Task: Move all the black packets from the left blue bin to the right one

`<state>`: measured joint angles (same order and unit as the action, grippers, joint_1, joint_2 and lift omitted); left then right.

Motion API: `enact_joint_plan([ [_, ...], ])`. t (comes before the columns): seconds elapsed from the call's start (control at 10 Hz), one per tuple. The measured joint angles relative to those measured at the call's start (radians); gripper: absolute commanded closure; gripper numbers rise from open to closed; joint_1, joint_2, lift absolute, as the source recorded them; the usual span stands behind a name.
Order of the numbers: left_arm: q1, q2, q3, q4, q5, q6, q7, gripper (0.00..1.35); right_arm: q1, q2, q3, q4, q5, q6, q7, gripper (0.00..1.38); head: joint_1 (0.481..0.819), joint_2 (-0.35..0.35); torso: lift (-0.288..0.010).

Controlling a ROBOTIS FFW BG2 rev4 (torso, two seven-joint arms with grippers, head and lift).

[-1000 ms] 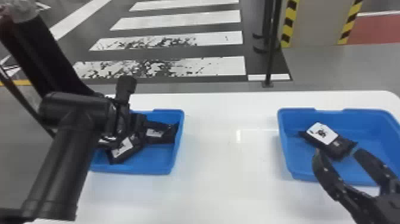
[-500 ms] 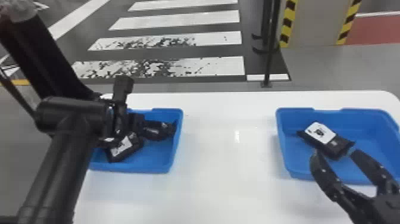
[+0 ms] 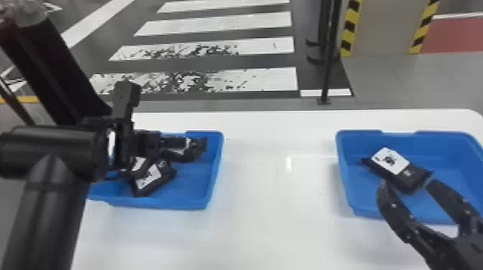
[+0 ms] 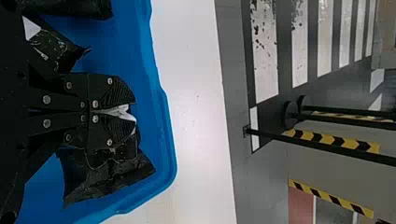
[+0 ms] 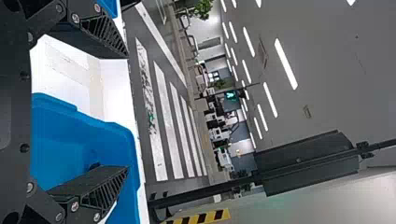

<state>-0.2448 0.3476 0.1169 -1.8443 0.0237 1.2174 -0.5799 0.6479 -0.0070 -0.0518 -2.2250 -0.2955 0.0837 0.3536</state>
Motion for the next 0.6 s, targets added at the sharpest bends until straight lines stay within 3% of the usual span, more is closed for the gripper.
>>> enact_joint_plan([
  [0.3, 0.151, -0.020, 0.057, -0.247, 0.144, -0.069, 0.000, 1.21, -0.004, -0.003, 0.013, -0.015, -0.021, 0.010, 0.013, 0.19, 0.695, 0.133, -0.185],
  [0.6, 0.240, -0.057, 0.014, -0.322, 0.271, -0.228, 0.000, 1.21, -0.032, -0.011, 0.047, -0.052, -0.048, 0.044, 0.055, 0.19, 0.695, 0.082, -0.185],
])
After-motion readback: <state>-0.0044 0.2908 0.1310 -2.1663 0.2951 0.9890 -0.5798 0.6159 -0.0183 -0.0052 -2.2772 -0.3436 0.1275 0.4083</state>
